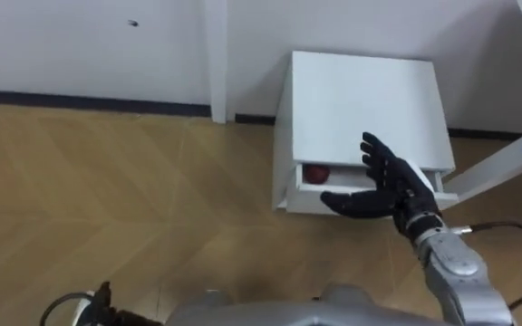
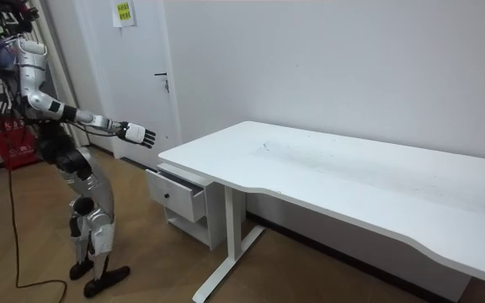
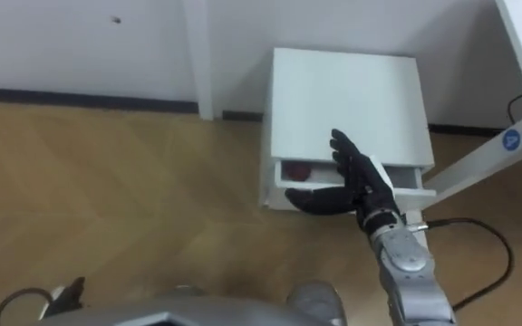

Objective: Put apple and close drawer

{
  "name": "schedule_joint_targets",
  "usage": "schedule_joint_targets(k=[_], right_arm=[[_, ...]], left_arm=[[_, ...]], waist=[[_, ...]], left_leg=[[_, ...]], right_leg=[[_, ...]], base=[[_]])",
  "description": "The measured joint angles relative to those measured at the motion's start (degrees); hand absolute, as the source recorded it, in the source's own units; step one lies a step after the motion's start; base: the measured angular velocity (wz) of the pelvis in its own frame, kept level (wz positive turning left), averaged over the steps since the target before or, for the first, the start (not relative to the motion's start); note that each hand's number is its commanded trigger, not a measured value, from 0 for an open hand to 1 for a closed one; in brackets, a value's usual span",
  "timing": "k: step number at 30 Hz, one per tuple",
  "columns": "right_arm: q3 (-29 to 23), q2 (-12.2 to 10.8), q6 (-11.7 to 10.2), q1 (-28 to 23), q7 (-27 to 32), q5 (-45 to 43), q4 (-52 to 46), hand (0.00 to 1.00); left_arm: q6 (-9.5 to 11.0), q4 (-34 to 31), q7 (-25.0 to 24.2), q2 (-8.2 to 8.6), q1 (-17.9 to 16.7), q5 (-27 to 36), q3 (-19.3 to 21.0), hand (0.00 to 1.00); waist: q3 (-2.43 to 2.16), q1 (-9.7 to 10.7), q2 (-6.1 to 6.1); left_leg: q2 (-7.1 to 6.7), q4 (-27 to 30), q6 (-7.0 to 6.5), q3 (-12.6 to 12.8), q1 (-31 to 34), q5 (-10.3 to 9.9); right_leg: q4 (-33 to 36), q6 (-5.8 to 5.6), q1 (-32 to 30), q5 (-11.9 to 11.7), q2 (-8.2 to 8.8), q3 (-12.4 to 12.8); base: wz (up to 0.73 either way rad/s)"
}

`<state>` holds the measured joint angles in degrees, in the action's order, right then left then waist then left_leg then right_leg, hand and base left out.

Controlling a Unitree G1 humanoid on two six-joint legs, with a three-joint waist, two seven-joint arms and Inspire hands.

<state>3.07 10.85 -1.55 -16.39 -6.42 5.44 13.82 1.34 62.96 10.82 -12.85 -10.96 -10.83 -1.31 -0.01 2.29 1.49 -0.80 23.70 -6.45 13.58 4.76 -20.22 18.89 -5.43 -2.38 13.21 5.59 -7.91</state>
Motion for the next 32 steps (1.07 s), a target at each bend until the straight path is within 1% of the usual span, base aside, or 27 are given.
schedule_joint_targets(k=[1,3,4,5,6,7,8,9,10,11,12,13,14,15,16,17,18,19,21,22,23,24,26,27,29,31,32], right_arm=[[-0.01,-0.02,-0.45,-0.03,0.50,-0.50,2.06,0.00],[0.05,-0.08,-0.62,0.00,1.54,-1.92,5.82,0.00],[0.05,-0.17,-1.15,-0.11,2.14,-2.68,9.47,0.00],[0.05,-0.12,-1.27,-0.13,2.30,-2.78,11.44,0.00],[0.00,0.01,-1.36,-0.13,2.88,-3.03,15.34,0.00],[-0.01,0.05,-1.57,-0.14,3.69,-3.26,18.75,0.00],[-0.02,0.02,-1.71,-0.08,4.19,-3.23,20.48,0.00],[-0.20,-0.33,-2.31,-0.17,5.08,-3.17,24.59,0.00],[-1.50,-0.12,-2.93,-0.38,5.87,-3.02,29.07,0.00],[-2.72,-0.04,-2.91,-0.37,6.28,-3.07,31.22,0.00],[-4.49,-0.62,-2.74,-0.03,6.95,-3.52,35.79,0.00],[-5.07,-0.49,-2.91,0.33,6.98,-3.47,39.25,0.00],[-5.13,-0.47,-3.16,0.75,6.99,-3.43,40.45,0.00],[-5.27,-0.48,-3.81,1.39,7.16,-3.21,41.76,0.00],[-5.38,-0.62,-4.24,1.33,7.58,-3.21,41.68,0.00],[-5.48,-0.57,-4.31,1.33,7.88,-3.24,41.74,0.00],[-5.93,-0.74,-4.16,1.02,8.55,-3.27,42.20,0.00],[-6.74,-1.01,-3.88,1.29,8.77,-3.24,43.33,0.00],[-7.43,-1.00,-3.88,2.01,8.78,-3.24,46.05,0.00],[-8.75,-1.15,-3.80,2.08,8.79,-3.27,47.82,0.00],[-9.19,-1.17,-3.71,2.12,8.84,-3.25,48.95,0.00],[-9.53,-1.11,-3.02,2.16,8.87,-3.24,51.26,0.00],[-9.40,-0.95,-1.04,2.18,8.85,-3.21,54.14,0.00],[-9.37,-0.92,0.03,1.75,8.72,-3.21,55.23,0.00],[-9.59,-0.87,1.37,1.60,8.16,-3.29,56.73,0.00],[-10.56,-0.82,2.75,1.73,6.61,-3.63,58.19,0.00],[-10.63,-0.80,2.97,1.81,6.27,-3.64,58.45,0.00]], left_arm=[[0.00,-0.05,0.32,0.12,-0.21,0.02,0.03,0.00],[0.18,-0.93,0.37,0.86,-0.24,0.01,0.02,0.00],[0.87,-1.30,0.76,1.17,-0.29,0.00,0.01,0.00],[1.27,-1.31,1.17,1.27,-0.26,-0.05,0.01,0.00],[1.78,-1.32,1.83,1.36,-0.39,-0.11,0.01,0.00],[1.82,-1.11,2.50,1.38,-0.75,-0.12,0.05,0.00],[1.80,-0.92,2.67,1.31,-0.81,-0.03,0.04,0.00],[1.88,-0.54,2.72,0.86,-0.71,-0.09,-0.01,0.00],[2.08,-0.58,2.74,0.87,-0.17,-0.08,-0.16,0.00],[2.24,-0.74,2.75,1.04,0.34,-0.09,-0.42,0.00],[2.38,-0.64,2.88,0.72,0.16,-0.12,-0.89,0.00],[2.26,0.25,3.29,0.71,-0.44,-0.21,-0.98,0.00],[2.14,0.68,3.46,0.70,-0.90,-0.22,-0.99,0.00],[1.27,1.49,3.51,0.82,-1.72,-0.19,-1.00,0.00],[0.60,1.41,3.44,1.00,-2.41,-0.15,-0.76,0.00],[0.37,1.55,3.32,1.24,-2.90,-0.18,-0.56,0.00],[0.10,1.40,2.94,1.65,-3.54,-0.59,-0.06,0.00],[0.14,1.27,2.56,2.11,-3.44,-1.40,1.08,0.00],[0.22,1.21,2.44,2.99,-3.36,-2.45,2.73,0.00],[0.08,1.22,2.44,3.53,-3.42,-2.67,3.88,0.00],[0.04,1.26,2.40,3.61,-3.49,-2.72,4.42,0.00],[-0.17,1.47,2.38,3.59,-3.66,-2.63,5.67,0.00],[-1.11,1.72,2.41,3.27,-3.87,-2.47,5.83,0.00],[-1.63,1.76,2.36,3.30,-3.97,-2.52,5.83,0.00],[-2.30,1.79,2.00,3.35,-3.97,-2.82,5.84,0.00],[-2.54,1.86,1.88,3.35,-3.94,-3.12,5.84,0.00],[-2.61,1.87,1.87,3.35,-3.98,-3.12,5.83,0.00]], waist=[[-0.03,0.12,0.48],[-0.04,0.08,0.47],[-0.11,0.43,0.54],[-0.16,0.42,0.61],[-0.15,0.30,0.59],[-0.26,0.42,0.47],[-0.21,0.56,0.68],[0.78,0.99,2.49],[0.50,1.21,3.02],[0.34,1.24,2.35],[-0.28,0.40,2.12],[-0.16,-0.68,1.69],[0.08,-1.33,1.32],[0.63,-2.07,0.47],[0.77,-2.04,0.29],[0.94,-1.79,-0.14],[0.36,-0.36,-0.68],[0.31,-0.13,-0.77],[0.18,0.13,-1.29],[0.21,0.33,-1.53],[0.17,0.37,-1.56],[0.24,0.44,-1.36],[0.17,0.61,-1.27],[0.10,0.70,-1.15],[0.16,1.02,-1.01],[0.07,1.33,-1.12],[0.04,1.41,-1.18]], left_leg=[[-0.02,-0.73,-0.07,-0.03,-0.76,0.04],[0.05,-1.92,-0.19,-0.82,-2.01,0.27],[0.10,-2.77,0.16,-1.89,-2.75,0.66],[0.12,-3.27,0.37,-2.02,-3.20,0.99],[0.17,-4.51,0.96,-3.27,-4.22,1.60],[0.30,-5.05,1.62,-4.99,-4.71,2.31],[0.35,-4.32,2.15,-4.92,-4.58,2.65],[-0.30,0.92,3.42,-3.38,-1.50,2.84],[-1.61,-2.51,3.50,-3.04,2.56,3.71],[-1.55,-5.77,3.01,-3.11,4.92,5.62],[-1.57,-5.11,0.02,-0.85,6.43,10.60],[-1.50,-5.35,-0.10,-1.27,5.15,10.68],[-1.32,-5.66,-0.09,-1.84,4.33,10.68],[-1.00,-6.43,-0.07,-3.82,2.74,10.67],[-1.10,-6.57,0.45,-4.87,1.90,10.50],[-1.06,-6.58,1.18,-5.25,1.44,10.06],[-0.96,-7.29,1.74,-5.70,0.60,9.70],[-0.78,-8.37,1.97,-5.65,-0.25,9.69],[-0.50,-8.49,2.33,-5.75,-0.84,9.59],[-0.43,-8.53,2.68,-5.85,-1.56,9.33],[-0.39,-8.56,2.82,-5.87,-1.88,8.99],[-0.33,-8.70,2.96,-5.85,-2.58,8.74],[-0.30,-8.25,3.12,-5.87,-3.38,8.22],[-0.24,-8.07,3.26,-5.89,-3.47,8.09],[-0.24,-8.04,3.16,-5.94,-3.40,8.17],[-0.33,-8.01,3.14,-5.93,-3.44,8.18],[-0.37,-8.02,3.14,-5.93,-3.44,8.18]], right_leg=[[-2.86,0.18,1.86,-0.86,-0.78,-0.35],[-4.85,0.31,3.34,-0.88,-1.36,-0.21],[-5.39,0.50,3.56,-0.88,-1.69,-0.22],[-5.44,0.65,3.68,-0.85,-1.81,-0.16],[-5.23,1.15,3.75,-0.99,-2.12,-0.27],[-5.20,2.08,4.47,-1.53,-2.28,-0.60],[-5.37,2.69,4.97,-1.92,-2.09,-0.58],[-7.20,3.22,6.90,-2.27,-0.77,2.80],[-8.41,3.16,7.46,-2.24,0.08,5.02],[-8.21,2.85,7.17,-1.99,0.04,4.87],[-7.47,1.79,6.85,-0.71,0.91,4.52],[-7.11,1.26,6.38,-0.34,0.79,2.58],[-7.62,1.42,6.29,-0.27,0.54,2.08],[-9.68,1.72,5.99,-0.46,-0.62,1.84],[-11.93,2.47,5.25,-3.12,-1.31,1.87],[-11.97,3.65,5.19,-3.71,-1.66,0.97],[-11.24,3.90,5.50,-3.64,-1.71,0.28],[-10.79,4.17,5.67,-3.40,-2.00,-0.27],[-10.22,4.48,5.90,-3.07,-2.31,-0.23],[-9.96,4.64,6.55,-2.70,-2.55,-0.24],[-9.69,4.75,6.73,-2.36,-2.67,-0.18],[-9.00,4.83,7.11,-1.59,-2.60,-0.15],[-7.84,4.88,7.46,-0.31,-2.42,-0.09],[-7.40,4.88,7.37,-0.09,-2.42,-0.18],[-7.16,4.95,7.15,-0.07,-2.35,-0.32],[-7.14,4.96,7.17,-0.11,-2.50,-0.41],[-7.14,4.95,7.17,-0.12,-2.50,-0.42]], base=[[-0.21],[-0.16],[-0.08],[-0.14],[-0.25],[-0.22],[0.00],[0.41],[0.61],[0.61],[0.14],[-0.19],[-0.55],[-0.53],[-0.37],[0.11],[0.30],[0.27],[0.02],[0.03],[0.00],[-0.05],[-0.06],[-0.03],[0.00],[0.00],[0.00]])
